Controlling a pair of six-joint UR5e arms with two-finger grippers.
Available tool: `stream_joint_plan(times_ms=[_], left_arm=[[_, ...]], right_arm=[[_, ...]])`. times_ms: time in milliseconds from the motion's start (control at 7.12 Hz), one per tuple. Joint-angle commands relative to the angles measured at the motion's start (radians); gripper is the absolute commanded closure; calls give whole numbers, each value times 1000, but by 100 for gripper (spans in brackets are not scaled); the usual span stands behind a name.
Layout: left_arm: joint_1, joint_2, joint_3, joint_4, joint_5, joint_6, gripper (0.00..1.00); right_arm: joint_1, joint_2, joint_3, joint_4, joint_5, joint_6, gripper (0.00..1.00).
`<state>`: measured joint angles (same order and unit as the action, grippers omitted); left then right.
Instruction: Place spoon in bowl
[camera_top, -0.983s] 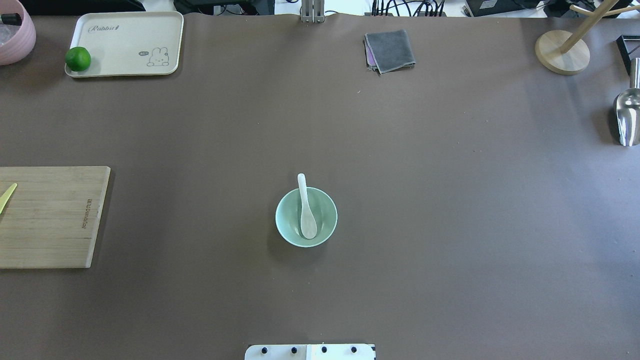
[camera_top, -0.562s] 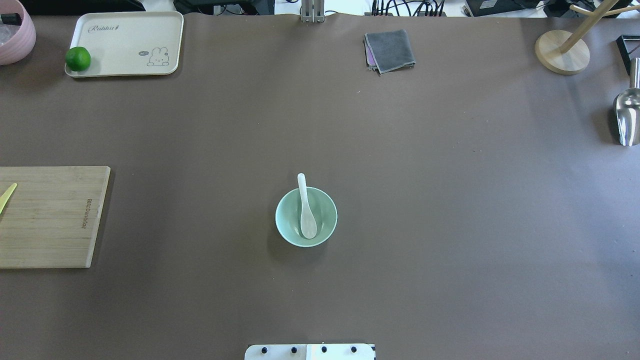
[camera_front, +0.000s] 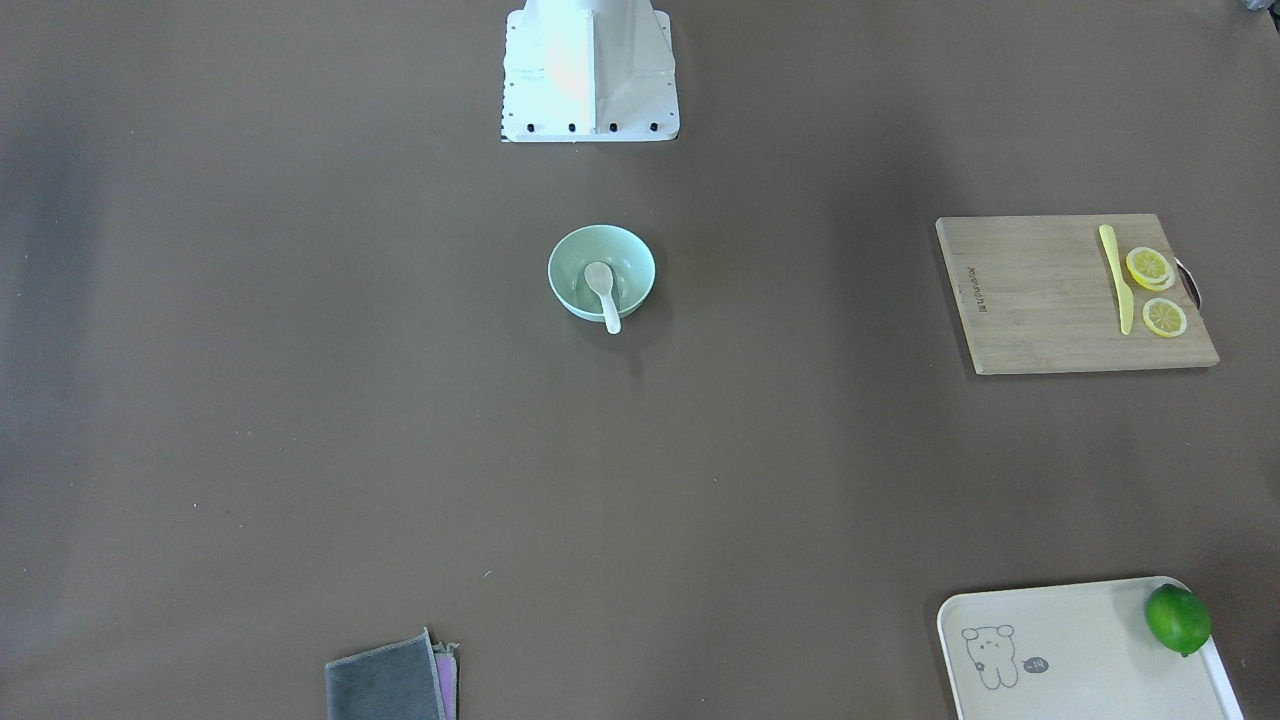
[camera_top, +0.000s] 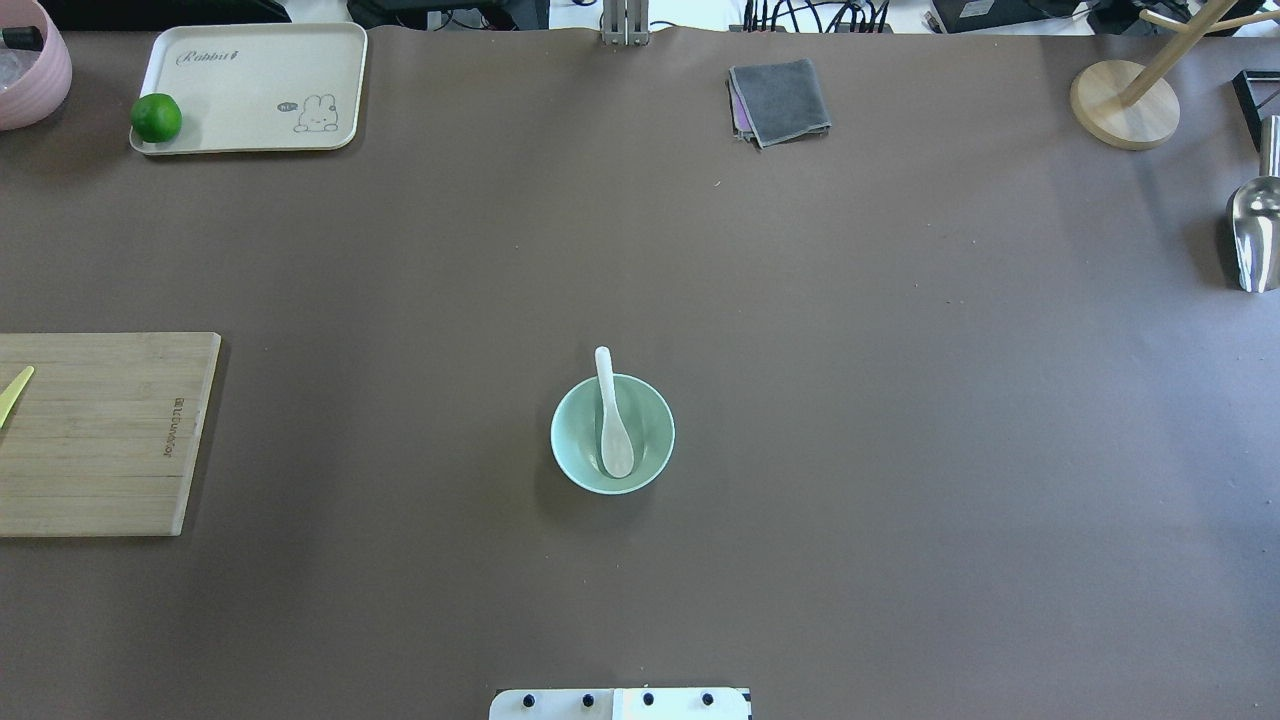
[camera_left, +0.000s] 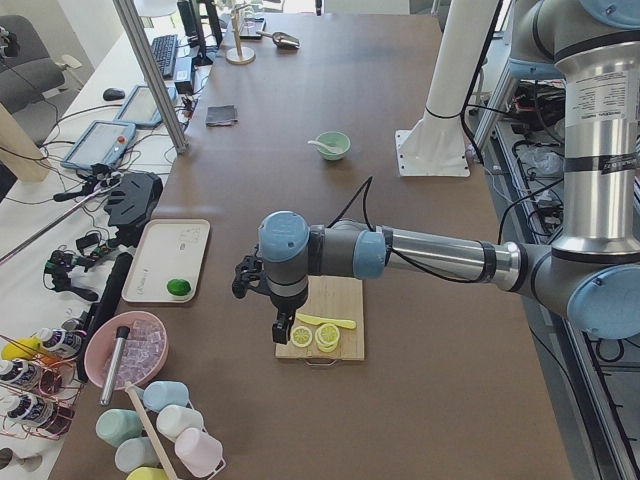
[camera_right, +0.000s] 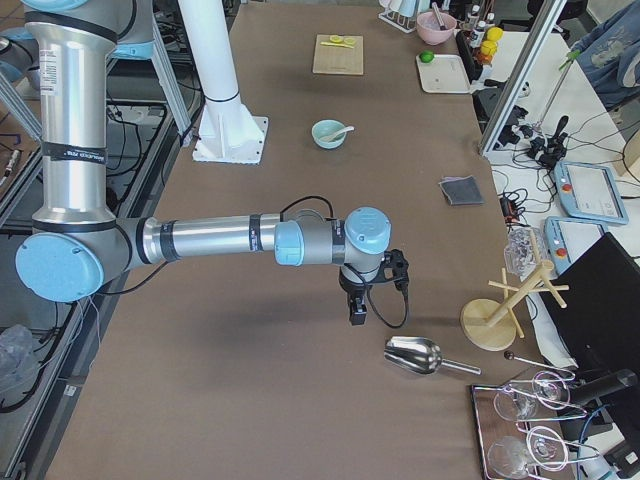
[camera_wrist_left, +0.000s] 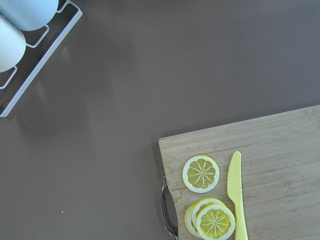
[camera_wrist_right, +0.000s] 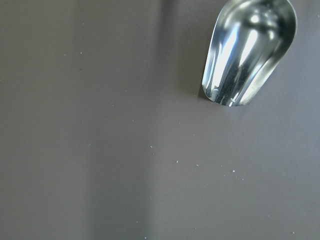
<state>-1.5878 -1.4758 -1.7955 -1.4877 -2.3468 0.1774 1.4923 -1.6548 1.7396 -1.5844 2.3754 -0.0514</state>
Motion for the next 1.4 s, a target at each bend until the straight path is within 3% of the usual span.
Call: stream_joint_plan(times_ms=[0, 843, 1264], left_arm=[[2, -17, 40, -2, 3, 4, 2], [0, 0, 48, 0, 0, 5, 2], [2, -1, 57, -2, 3, 5, 2]], right_arm=[[0, -39, -6, 44, -2, -1, 0], [12, -22, 1, 43, 7, 16, 0], [12, -39, 21, 44, 53, 13, 0]])
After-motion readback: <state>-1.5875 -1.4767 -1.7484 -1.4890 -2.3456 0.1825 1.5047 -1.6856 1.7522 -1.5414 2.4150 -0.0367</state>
